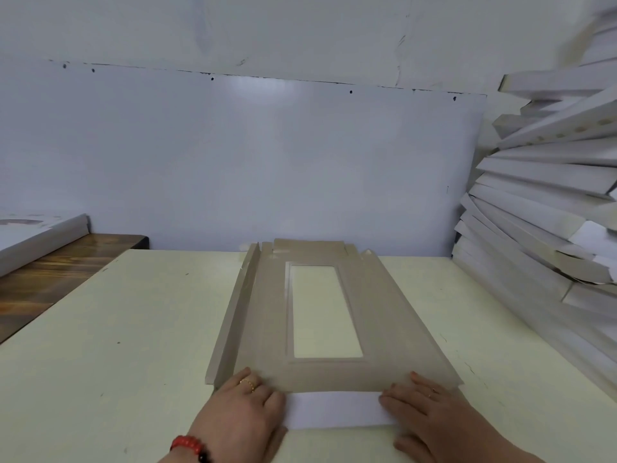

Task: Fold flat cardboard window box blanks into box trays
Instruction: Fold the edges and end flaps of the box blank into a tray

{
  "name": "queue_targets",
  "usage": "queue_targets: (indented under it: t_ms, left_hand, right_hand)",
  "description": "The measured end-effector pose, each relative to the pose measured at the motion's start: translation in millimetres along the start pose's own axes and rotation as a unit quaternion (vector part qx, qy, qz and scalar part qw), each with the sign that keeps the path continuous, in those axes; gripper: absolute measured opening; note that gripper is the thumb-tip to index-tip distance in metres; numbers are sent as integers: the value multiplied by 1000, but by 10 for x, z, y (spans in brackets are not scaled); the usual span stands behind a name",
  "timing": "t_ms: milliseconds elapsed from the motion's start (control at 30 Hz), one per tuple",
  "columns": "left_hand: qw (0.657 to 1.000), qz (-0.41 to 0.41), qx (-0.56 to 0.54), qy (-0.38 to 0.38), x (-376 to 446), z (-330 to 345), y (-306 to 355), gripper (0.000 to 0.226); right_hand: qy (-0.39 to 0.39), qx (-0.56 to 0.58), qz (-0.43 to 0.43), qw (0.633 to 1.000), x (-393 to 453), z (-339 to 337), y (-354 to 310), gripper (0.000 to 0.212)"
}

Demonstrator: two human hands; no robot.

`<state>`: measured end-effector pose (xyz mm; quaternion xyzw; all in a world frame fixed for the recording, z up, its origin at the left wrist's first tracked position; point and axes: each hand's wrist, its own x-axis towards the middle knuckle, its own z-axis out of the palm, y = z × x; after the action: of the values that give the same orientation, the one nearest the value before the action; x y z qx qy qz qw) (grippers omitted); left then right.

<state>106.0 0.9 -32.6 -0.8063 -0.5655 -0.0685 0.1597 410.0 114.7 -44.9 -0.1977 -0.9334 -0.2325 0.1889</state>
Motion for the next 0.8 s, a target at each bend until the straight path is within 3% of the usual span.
queue_targets:
  t_ms: [100, 167, 200, 367, 500, 600, 800]
  left_hand:
    - [999, 40, 28, 3, 82, -59, 15, 17]
    - [999, 35, 38, 0, 142, -80, -15, 10]
    - [999, 11, 28, -18, 189, -121, -16, 12]
    - [983, -116, -26, -141, 487, -71, -8, 27]
    - [970, -171, -62, -158, 709, 150, 149, 36]
    - [958, -188, -94, -195, 750, 276, 185, 54]
    - [949, -205, -37, -237, 661, 383, 39, 64]
  right_hand:
    - [14, -22, -1, 1000, 156, -15, -7, 18]
    - [14, -16, 19, 1000, 279, -14, -1, 23]
    - [-1, -14, 29, 999, 351, -27, -2, 14]
    - [-115, -47, 46, 991, 671, 46, -204, 10]
    - [-191, 90, 200, 957, 985, 204, -487, 44]
    - [-274, 131, 208, 930, 1064, 343, -568, 56]
    - [-329, 119, 228, 909, 830, 446, -279, 60]
